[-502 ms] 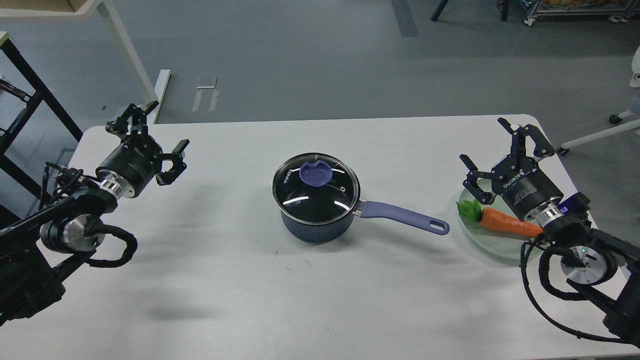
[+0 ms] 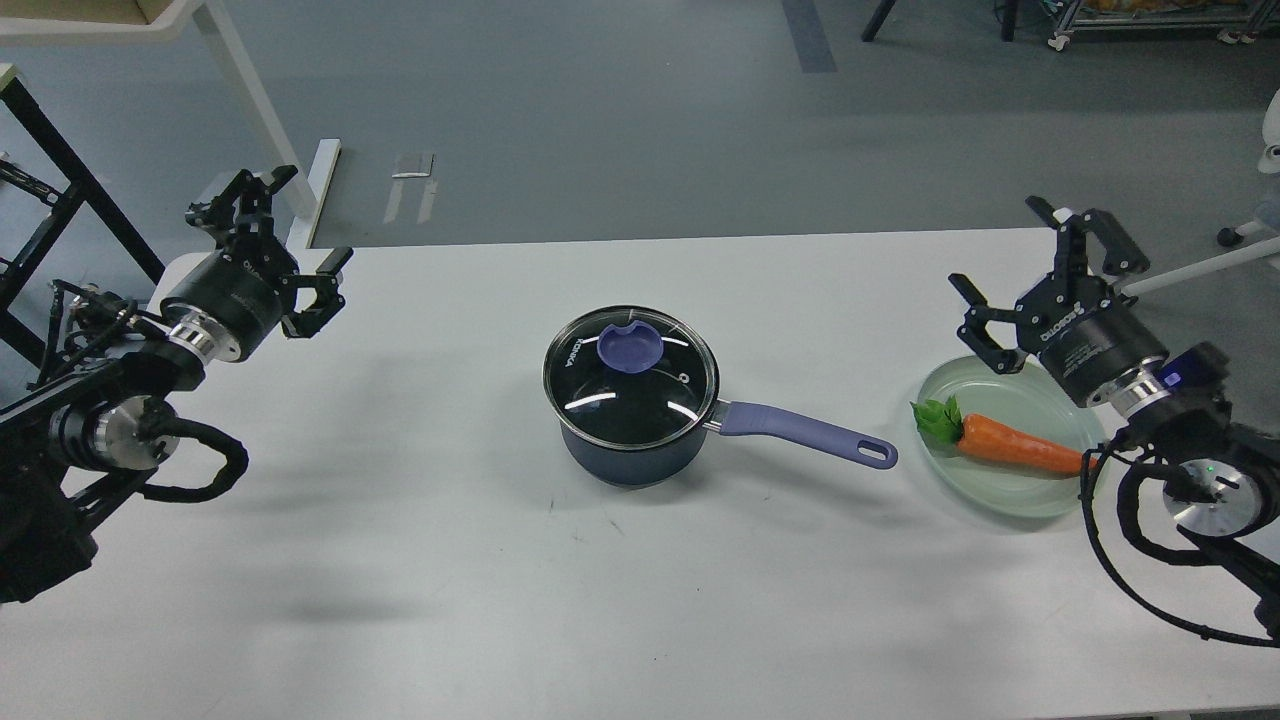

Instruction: Open pot lid

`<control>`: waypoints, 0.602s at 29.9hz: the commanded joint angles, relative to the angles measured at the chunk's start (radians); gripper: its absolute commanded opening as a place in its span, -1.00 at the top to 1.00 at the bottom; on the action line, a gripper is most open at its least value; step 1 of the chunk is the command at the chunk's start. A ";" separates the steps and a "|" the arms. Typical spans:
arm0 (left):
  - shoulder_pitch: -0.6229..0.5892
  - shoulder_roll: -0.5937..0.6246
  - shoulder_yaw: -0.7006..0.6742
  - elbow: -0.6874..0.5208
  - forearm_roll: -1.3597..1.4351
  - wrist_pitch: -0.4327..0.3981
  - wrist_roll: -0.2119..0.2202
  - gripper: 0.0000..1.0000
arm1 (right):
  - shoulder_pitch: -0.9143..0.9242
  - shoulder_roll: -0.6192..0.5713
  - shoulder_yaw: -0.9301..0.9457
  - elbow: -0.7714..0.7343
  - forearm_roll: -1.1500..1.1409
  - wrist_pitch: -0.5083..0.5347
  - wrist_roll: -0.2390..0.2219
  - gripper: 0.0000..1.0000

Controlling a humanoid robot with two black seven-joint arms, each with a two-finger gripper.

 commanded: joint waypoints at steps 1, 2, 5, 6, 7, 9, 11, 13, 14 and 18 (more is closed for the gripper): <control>-0.038 -0.001 0.001 0.018 0.016 -0.012 -0.022 -0.99 | 0.097 -0.077 -0.006 0.062 -0.172 0.000 0.000 -1.00; -0.042 -0.001 0.003 0.017 0.034 -0.020 -0.026 -0.99 | 0.125 -0.096 -0.009 0.077 -0.227 -0.002 0.000 -1.00; -0.051 -0.004 -0.001 0.000 0.103 -0.053 -0.058 -0.99 | 0.209 -0.125 -0.025 0.127 -0.448 -0.014 0.000 -1.00; -0.051 -0.006 -0.001 -0.006 0.120 -0.057 -0.078 -0.99 | 0.246 -0.128 -0.045 0.153 -0.537 -0.022 0.000 -1.00; -0.051 -0.006 -0.001 -0.014 0.134 -0.057 -0.092 -0.99 | 0.287 -0.130 -0.074 0.180 -0.626 -0.023 0.000 -0.99; -0.051 -0.006 -0.001 -0.032 0.146 -0.057 -0.092 -0.99 | 0.374 -0.137 -0.149 0.222 -0.785 -0.031 0.000 -0.99; -0.051 -0.004 -0.001 -0.046 0.146 -0.057 -0.092 -0.99 | 0.465 -0.140 -0.247 0.243 -0.928 -0.052 0.000 -0.99; -0.051 -0.003 0.001 -0.062 0.146 -0.055 -0.092 -0.99 | 0.557 -0.130 -0.368 0.249 -1.054 -0.082 0.000 -0.99; -0.051 -0.003 0.001 -0.065 0.148 -0.054 -0.092 -0.99 | 0.608 -0.121 -0.439 0.254 -1.120 -0.098 0.000 -0.99; -0.051 -0.001 -0.001 -0.075 0.148 -0.049 -0.092 -0.99 | 0.767 -0.047 -0.663 0.272 -1.369 -0.181 0.000 -0.99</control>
